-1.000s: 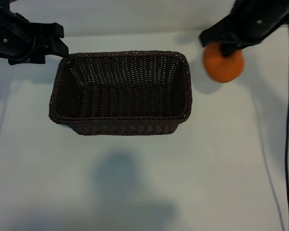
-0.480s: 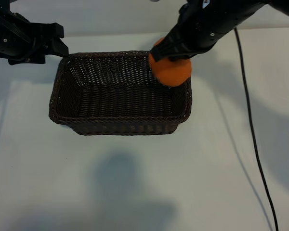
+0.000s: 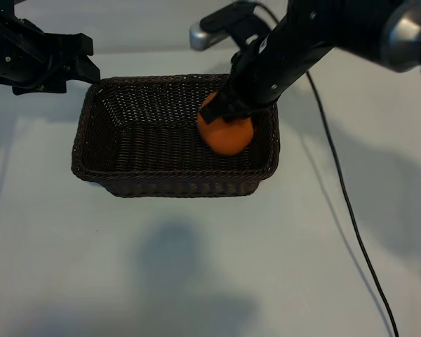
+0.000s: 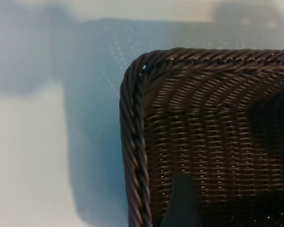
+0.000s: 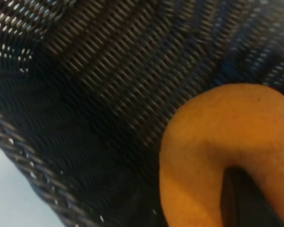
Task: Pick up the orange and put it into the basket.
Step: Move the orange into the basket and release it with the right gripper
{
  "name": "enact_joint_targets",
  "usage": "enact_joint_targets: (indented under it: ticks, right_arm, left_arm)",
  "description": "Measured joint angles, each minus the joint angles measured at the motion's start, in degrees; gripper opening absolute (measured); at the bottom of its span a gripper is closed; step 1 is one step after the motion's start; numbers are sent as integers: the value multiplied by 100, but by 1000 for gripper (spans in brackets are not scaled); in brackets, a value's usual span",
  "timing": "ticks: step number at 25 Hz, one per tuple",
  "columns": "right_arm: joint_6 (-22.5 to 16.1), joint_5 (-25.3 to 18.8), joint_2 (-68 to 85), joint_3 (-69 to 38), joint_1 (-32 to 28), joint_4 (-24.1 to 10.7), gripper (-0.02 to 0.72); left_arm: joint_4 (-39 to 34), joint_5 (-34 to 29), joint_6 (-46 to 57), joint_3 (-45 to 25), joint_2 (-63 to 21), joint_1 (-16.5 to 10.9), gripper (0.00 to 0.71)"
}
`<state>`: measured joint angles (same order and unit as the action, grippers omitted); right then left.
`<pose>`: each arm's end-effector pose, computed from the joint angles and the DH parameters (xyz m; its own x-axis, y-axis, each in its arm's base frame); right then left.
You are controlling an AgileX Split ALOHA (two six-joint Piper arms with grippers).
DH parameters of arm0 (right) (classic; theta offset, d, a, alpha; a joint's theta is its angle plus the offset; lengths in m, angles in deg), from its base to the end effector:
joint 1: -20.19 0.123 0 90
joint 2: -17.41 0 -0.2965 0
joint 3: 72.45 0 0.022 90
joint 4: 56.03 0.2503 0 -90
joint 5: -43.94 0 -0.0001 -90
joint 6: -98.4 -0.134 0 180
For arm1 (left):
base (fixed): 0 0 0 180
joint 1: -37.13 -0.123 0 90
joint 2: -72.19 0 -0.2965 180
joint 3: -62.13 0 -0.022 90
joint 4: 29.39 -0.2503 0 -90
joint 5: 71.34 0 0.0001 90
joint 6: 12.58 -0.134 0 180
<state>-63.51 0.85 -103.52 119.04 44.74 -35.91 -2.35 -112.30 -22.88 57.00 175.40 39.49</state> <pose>0.4047 0.2195 0.2011 -0.7647 -0.4073 -0.4993 -0.5507 0.8155 0.1782 0.3816 -0.0557 0.2476 -0.8527 -0.1435 -0.5024 0.0470 0.9366 -0.3473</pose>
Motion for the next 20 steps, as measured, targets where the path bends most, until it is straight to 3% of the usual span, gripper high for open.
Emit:
enact_joint_targets:
  ticks: [4, 15, 18, 20]
  right_arm:
    - [199, 66, -318, 0, 0, 197, 70]
    - [258, 126, -689, 0, 0, 351, 72]
    - [228, 126, -689, 0, 0, 405, 111]
    - [221, 119, -689, 0, 0, 471, 176]
  left_arm:
    - [4, 0, 0, 0, 0, 0, 590]
    - [4, 0, 14, 0, 0, 0, 590]
    - [4, -12, 14, 0, 0, 0, 590]
    - [4, -18, 14, 0, 0, 0, 590]
